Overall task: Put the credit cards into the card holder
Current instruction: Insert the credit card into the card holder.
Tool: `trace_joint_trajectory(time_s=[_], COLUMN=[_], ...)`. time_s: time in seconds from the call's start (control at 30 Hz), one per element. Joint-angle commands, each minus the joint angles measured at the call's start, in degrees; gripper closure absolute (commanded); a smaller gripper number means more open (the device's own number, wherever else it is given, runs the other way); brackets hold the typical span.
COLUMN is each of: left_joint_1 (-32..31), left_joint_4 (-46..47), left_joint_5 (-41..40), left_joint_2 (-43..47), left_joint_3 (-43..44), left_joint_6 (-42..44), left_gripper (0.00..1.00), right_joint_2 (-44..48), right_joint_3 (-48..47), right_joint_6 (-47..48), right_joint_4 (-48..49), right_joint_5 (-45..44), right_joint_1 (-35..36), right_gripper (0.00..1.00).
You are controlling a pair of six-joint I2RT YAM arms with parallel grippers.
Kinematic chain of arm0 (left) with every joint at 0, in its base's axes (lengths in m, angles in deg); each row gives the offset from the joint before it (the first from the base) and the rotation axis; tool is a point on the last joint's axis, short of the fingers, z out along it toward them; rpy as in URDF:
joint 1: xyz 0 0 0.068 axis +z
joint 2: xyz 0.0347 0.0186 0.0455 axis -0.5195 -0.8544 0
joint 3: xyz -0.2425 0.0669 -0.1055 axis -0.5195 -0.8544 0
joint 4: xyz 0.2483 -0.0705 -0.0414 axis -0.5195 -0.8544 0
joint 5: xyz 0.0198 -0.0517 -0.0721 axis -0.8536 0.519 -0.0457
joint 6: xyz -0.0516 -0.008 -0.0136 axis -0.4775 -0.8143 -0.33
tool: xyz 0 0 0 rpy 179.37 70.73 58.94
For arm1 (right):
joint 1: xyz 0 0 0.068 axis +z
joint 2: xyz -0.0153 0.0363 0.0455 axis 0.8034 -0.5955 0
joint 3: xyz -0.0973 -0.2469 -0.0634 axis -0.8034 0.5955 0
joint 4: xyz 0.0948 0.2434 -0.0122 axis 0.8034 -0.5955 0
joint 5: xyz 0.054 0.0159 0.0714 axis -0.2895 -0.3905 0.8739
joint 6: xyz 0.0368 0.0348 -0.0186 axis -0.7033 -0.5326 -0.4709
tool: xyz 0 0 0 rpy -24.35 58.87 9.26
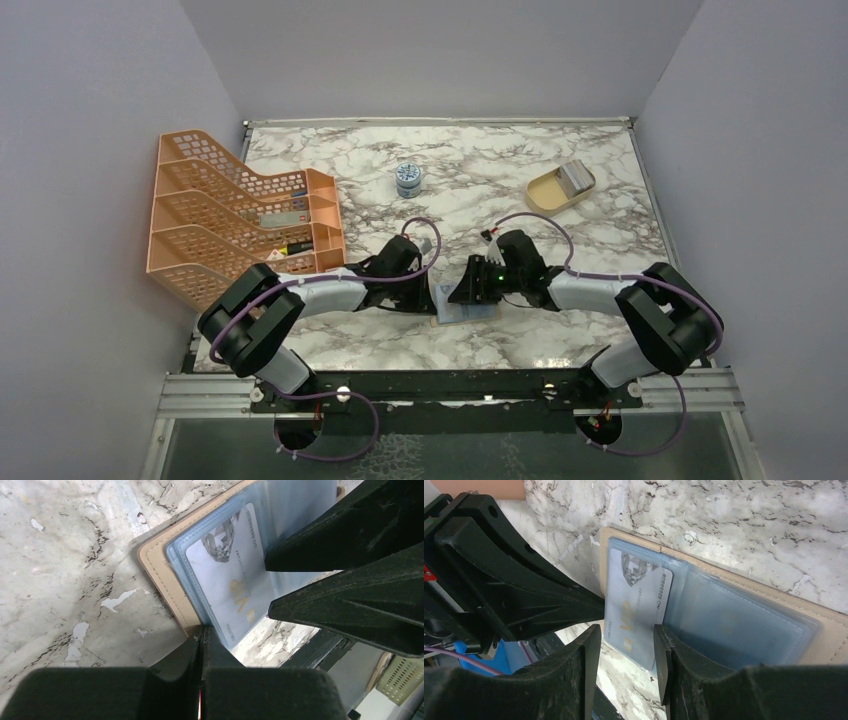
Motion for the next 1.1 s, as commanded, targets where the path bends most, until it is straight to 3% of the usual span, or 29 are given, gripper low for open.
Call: trace_joint_trajectory(time_s=[0.0,0.17,0.37,0.53,0.7,0.9,1.07], left_joint_1=[-0.4,0.2,0.3,0.4,0.4,0.4,0.4], left_joint_4=[-6.4,-7.3,-7.6,-9.7,-14.4,-19.3,-24.4], left_joint_5=[-5.7,-6.2,-7.4,-10.5,-15.0,-18.5,-17.3], left_joint_2=[0.7,0.7,4.0,7.5,11.2,16.1,21.2], left_joint_3=[2.0,3.9,3.9,4.8,7.4,10.4,13.7], left_joint_6=[2.4,2.5,1.2,1.9,4.9,7.7,10.3], left_gripper=[1.0,1.0,0.95,0.7,0.55,0.37,0.13], right_joint_2=[-1.3,-1.1,0.5,0.8,0.1,-1.5,-5.2], right_joint_3=[-0.5,-1.0,-3.7,-8.4,-17.0,-29.5,-37.6], right_joint_6=[0.2,-0.4,2.0,7.1,12.2,20.9,28.0], right_joint_4=[4.1,4.8,-1.9,-6.9,-13.9,-24.9,-29.2], right_joint_5=[3.7,4.3,1.1,-2.5,-8.6,-25.0,-38.3], right_joint_1=[0.7,0.8,0.8,0.6,0.0,-2.9,-6.3], right_gripper=[0.58,0.58,0.58,0.58,0.58,0.58,0.58])
